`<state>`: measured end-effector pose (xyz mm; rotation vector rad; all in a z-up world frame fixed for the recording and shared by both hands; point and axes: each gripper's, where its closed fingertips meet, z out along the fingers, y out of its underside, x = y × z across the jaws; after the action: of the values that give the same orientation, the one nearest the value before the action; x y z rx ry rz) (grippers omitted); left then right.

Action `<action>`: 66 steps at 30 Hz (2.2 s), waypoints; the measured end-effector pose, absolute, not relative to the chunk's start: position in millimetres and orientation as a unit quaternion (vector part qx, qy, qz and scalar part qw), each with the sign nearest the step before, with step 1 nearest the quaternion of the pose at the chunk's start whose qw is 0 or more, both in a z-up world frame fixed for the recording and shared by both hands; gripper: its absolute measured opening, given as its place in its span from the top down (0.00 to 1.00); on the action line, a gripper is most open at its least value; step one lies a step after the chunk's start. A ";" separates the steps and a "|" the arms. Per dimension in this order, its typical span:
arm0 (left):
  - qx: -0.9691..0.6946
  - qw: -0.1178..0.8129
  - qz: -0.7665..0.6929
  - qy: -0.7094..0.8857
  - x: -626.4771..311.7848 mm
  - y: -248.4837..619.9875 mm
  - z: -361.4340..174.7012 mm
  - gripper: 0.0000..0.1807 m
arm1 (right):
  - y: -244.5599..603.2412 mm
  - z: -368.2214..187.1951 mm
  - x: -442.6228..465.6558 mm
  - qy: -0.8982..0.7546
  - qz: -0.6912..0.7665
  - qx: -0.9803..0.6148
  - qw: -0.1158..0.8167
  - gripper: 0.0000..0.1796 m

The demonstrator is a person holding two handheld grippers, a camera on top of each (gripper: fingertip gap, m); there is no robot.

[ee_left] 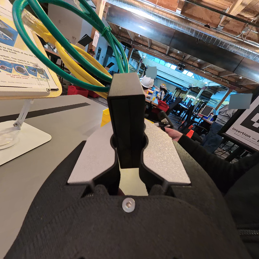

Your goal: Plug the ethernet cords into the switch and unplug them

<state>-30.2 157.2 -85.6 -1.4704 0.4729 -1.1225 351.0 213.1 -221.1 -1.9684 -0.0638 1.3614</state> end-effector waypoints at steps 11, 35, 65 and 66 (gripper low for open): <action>-0.638 0.569 -0.478 0.203 -31.7 159.8 -90.7 0.84 | 185.3 -242.0 370.9 -0.033 0.431 -0.843 0.321 0.66; -0.658 0.535 -0.486 0.211 -17.7 158.9 -108.0 0.84 | 139.8 -227.0 359.3 -0.228 0.357 -0.889 0.177 0.62; -0.606 0.518 -0.569 0.201 -2.7 141.7 -96.0 0.83 | 132.3 -101.4 27.8 -0.382 0.649 -0.578 0.312 0.87; -0.604 0.520 -0.570 0.203 -1.4 140.2 -94.8 0.83 | 135.3 -99.6 19.0 -0.372 0.665 -0.568 0.309 0.86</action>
<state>-1.4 140.2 -94.8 -1.4473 0.4861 -1.3659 19.0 135.3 -99.6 -1.5016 -0.9837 1.7584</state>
